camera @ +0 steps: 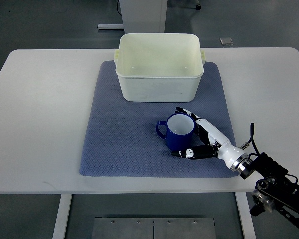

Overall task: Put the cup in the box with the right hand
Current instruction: 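Close the right hand fingers around the mug body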

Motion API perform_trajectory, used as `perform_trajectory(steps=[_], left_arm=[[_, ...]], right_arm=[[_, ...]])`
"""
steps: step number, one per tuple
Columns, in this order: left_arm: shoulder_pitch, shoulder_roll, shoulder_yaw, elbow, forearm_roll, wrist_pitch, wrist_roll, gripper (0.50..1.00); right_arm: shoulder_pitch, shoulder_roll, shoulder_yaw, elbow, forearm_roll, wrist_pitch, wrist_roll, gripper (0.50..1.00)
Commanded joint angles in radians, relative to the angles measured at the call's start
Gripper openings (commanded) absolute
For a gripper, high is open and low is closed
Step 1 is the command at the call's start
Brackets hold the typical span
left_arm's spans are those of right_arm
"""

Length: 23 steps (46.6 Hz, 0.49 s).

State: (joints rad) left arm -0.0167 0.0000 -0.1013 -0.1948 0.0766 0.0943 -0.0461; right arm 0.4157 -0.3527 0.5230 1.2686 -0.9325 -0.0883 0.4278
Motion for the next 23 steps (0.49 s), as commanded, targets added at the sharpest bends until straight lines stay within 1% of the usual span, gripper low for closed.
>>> perform_trajectory(steps=[1, 8, 16, 18, 23], left_arm=[[0.0, 0.0, 0.0, 0.0, 0.0, -0.001, 0.0, 1.0], [0.0, 0.0, 0.0, 0.0, 0.0, -0.001, 0.0, 1.0], [0.0, 0.0, 0.0, 0.0, 0.0, -0.001, 0.0, 1.0], [0.0, 0.0, 0.0, 0.0, 0.0, 0.001, 0.0, 1.0], [0.0, 0.0, 0.0, 0.0, 0.0, -0.001, 0.0, 1.0]], right_arm=[[0.005, 0.011, -0.005, -0.023, 0.0, -0.008, 0.0, 1.0], [0.032, 0.026, -0.018, -0.049, 0.001, -0.021, -0.001, 1.0], [0.032, 0.038, -0.02, -0.049, 0.001, -0.025, -0.001, 0.993], [0.034, 0.038, -0.023, -0.049, 0.001, -0.025, -0.001, 0.966], [0.051, 0.038, -0.041, -0.051, 0.001, -0.039, -0.001, 0.872]])
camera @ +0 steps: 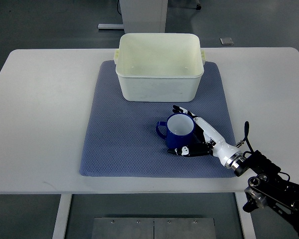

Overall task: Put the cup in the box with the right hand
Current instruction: 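Close the right hand fingers around the mug body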

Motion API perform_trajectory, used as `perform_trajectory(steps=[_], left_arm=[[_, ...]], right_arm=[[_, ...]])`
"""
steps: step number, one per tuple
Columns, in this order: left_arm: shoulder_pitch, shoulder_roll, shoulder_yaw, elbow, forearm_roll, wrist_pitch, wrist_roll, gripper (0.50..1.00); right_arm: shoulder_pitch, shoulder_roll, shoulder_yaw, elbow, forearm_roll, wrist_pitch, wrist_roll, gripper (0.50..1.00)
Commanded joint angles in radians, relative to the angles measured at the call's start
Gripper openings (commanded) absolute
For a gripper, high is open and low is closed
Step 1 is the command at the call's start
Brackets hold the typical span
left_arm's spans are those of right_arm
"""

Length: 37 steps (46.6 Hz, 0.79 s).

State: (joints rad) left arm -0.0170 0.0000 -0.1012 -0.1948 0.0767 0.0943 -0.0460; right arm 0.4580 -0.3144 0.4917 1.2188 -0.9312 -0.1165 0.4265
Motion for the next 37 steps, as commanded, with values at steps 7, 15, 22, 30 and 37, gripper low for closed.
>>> perform_trajectory(steps=[7, 15, 22, 30, 37], left_arm=[[0.0, 0.0, 0.0, 0.0, 0.0, 0.001, 0.0, 1.0], [0.0, 0.0, 0.0, 0.0, 0.0, -0.001, 0.0, 1.0], [0.0, 0.0, 0.0, 0.0, 0.0, -0.001, 0.0, 1.0], [0.0, 0.0, 0.0, 0.0, 0.0, 0.001, 0.0, 1.0], [0.0, 0.0, 0.0, 0.0, 0.0, 0.001, 0.0, 1.0]], right_arm=[[0.021, 0.0, -0.036, -0.001, 0.0, -0.035, 0.0, 0.749], [0.03, 0.0, -0.041, -0.001, 0.002, -0.04, 0.0, 0.519], [0.03, -0.008, -0.03, 0.001, 0.014, -0.043, 0.008, 0.5], [0.03, -0.009, -0.025, 0.002, 0.022, -0.061, 0.012, 0.5], [0.028, -0.02, -0.019, 0.004, 0.038, -0.061, 0.014, 0.5]])
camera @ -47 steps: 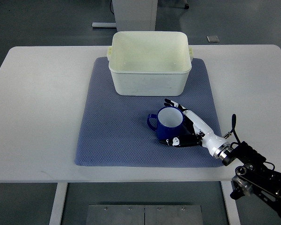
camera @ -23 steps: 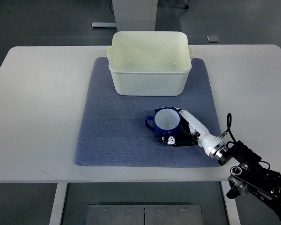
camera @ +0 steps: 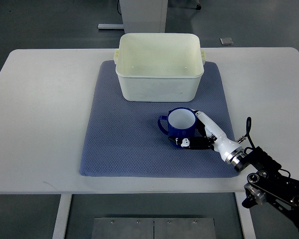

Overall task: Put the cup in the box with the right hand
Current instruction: 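Close the right hand fingers around the mug body, then lift the mug with the right hand and carry it over the cream box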

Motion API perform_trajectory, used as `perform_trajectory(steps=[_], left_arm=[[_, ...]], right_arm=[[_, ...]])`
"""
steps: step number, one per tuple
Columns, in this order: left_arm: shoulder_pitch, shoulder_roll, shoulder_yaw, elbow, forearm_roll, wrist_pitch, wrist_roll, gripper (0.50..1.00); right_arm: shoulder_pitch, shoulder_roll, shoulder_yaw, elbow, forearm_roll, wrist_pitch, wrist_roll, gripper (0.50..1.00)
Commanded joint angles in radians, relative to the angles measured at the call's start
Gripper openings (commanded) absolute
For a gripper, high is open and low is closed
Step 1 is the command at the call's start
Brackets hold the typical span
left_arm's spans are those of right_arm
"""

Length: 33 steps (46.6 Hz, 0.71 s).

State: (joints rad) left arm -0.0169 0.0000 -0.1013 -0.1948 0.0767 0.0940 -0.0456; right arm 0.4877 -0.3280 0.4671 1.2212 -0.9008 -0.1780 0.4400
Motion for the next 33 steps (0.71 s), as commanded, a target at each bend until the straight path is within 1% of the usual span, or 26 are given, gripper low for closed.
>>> perform_trajectory(steps=[1, 9, 17, 21, 24, 29, 32, 33], left_arm=[[0.0, 0.0, 0.0, 0.0, 0.0, 0.0, 0.0, 1.0], [0.0, 0.0, 0.0, 0.0, 0.0, 0.0, 0.0, 1.0], [0.0, 0.0, 0.0, 0.0, 0.0, 0.001, 0.0, 1.0], [0.0, 0.0, 0.0, 0.0, 0.0, 0.0, 0.0, 1.0], [0.0, 0.0, 0.0, 0.0, 0.0, 0.001, 0.0, 1.0], [0.0, 0.0, 0.0, 0.0, 0.0, 0.0, 0.0, 1.0], [0.0, 0.0, 0.0, 0.0, 0.0, 0.001, 0.0, 1.0], [0.0, 0.0, 0.0, 0.0, 0.0, 0.0, 0.0, 1.0]], right_arm=[[-0.001, -0.008, 0.005, 0.001, 0.011, 0.0, 0.0, 0.5], [-0.003, -0.048, 0.033, 0.021, 0.036, 0.003, 0.0, 0.5], [-0.005, -0.14, 0.062, 0.112, 0.091, 0.011, 0.0, 0.5], [-0.005, -0.174, 0.065, 0.139, 0.102, 0.012, 0.002, 0.5], [-0.014, -0.226, 0.085, 0.178, 0.109, 0.02, 0.016, 0.5], [-0.018, -0.279, 0.094, 0.185, 0.115, 0.035, 0.032, 0.5], [-0.018, -0.295, 0.105, 0.185, 0.129, 0.045, 0.036, 0.5], [-0.015, -0.31, 0.128, 0.185, 0.161, 0.06, 0.036, 0.5]])
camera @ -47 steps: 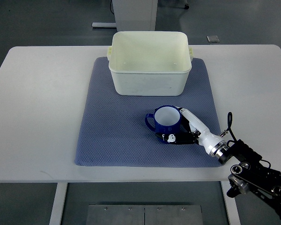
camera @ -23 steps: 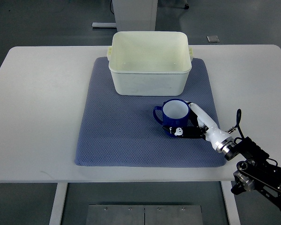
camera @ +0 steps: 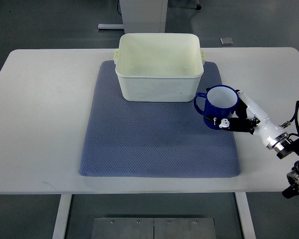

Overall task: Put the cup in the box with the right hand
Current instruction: 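Lift the mug with the right hand and carry it over the cream box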

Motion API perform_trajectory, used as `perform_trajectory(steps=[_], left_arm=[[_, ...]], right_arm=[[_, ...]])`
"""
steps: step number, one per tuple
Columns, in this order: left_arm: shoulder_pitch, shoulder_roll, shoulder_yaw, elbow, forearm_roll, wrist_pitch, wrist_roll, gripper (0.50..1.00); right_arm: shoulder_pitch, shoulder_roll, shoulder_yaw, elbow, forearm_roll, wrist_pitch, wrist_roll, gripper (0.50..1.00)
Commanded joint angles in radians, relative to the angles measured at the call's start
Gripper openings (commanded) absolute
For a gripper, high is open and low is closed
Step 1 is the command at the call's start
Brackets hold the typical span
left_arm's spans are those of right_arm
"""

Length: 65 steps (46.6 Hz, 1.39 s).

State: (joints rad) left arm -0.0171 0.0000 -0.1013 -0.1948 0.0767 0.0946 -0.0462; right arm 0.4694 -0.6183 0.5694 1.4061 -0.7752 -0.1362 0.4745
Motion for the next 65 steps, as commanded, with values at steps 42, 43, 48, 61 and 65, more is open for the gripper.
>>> perform_trajectory(steps=[42, 43, 48, 61, 65], left_arm=[[0.0, 0.0, 0.0, 0.0, 0.0, -0.001, 0.0, 1.0], [0.0, 0.0, 0.0, 0.0, 0.0, -0.001, 0.002, 1.0], [0.0, 0.0, 0.0, 0.0, 0.0, 0.001, 0.0, 1.0], [0.0, 0.0, 0.0, 0.0, 0.0, 0.001, 0.0, 1.0], [0.0, 0.0, 0.0, 0.0, 0.0, -0.001, 0.0, 1.0]], right_arm=[[0.242, 0.064, 0.038, -0.007, 0.177, 0.035, -0.145, 0.5], [0.25, 0.074, 0.03, -0.009, 0.188, 0.033, -0.146, 0.5], [0.304, 0.115, -0.011, -0.029, 0.237, 0.027, -0.152, 0.5], [0.422, 0.199, -0.098, -0.073, 0.3, -0.034, -0.168, 0.5], [0.431, 0.222, -0.098, -0.096, 0.3, -0.034, -0.172, 0.5]])
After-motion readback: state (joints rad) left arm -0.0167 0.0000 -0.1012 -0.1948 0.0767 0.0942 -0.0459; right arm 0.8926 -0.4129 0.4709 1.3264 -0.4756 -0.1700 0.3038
